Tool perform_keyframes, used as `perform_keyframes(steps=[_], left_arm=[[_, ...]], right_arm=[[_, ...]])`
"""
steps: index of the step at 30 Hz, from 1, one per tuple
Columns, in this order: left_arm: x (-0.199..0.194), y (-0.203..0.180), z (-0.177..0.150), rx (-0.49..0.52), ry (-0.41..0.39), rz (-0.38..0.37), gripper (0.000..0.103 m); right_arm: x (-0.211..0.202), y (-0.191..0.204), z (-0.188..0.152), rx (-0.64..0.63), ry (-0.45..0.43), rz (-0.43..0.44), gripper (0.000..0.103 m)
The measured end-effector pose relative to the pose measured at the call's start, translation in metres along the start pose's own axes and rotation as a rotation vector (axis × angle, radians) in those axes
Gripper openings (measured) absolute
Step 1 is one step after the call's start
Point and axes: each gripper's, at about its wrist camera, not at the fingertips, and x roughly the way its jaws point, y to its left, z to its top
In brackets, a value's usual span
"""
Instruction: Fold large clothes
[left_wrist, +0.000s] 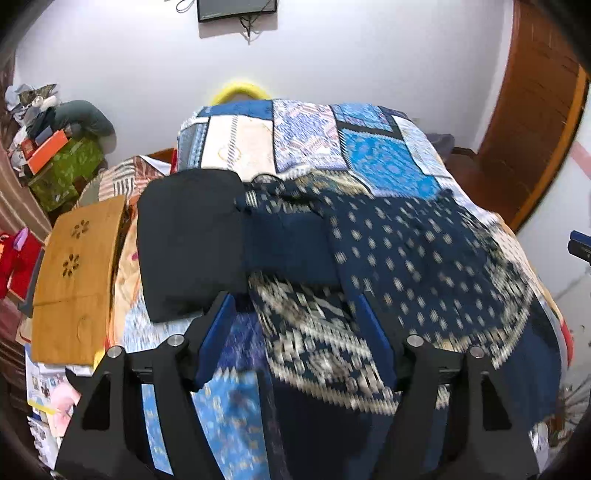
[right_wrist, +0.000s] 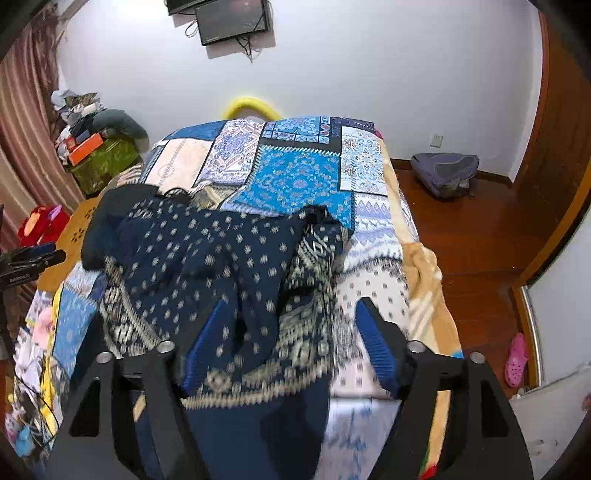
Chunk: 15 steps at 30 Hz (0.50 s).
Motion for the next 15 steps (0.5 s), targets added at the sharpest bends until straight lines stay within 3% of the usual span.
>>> perform_keyframes(steps=[7, 15], left_arm=[[-0.008, 0.007, -0.062, -0.069, 0.095, -0.106, 0.074], [0.014, 0.027, -0.129, -0.171, 0.249, -0.146, 0.074]], right_arm=[[-0.014, 0.002, -0.051, 0.004, 0.042, -0.011, 0.073], [0.0, -0.005, -0.109, 0.079, 0.161, 0.016, 0.073]])
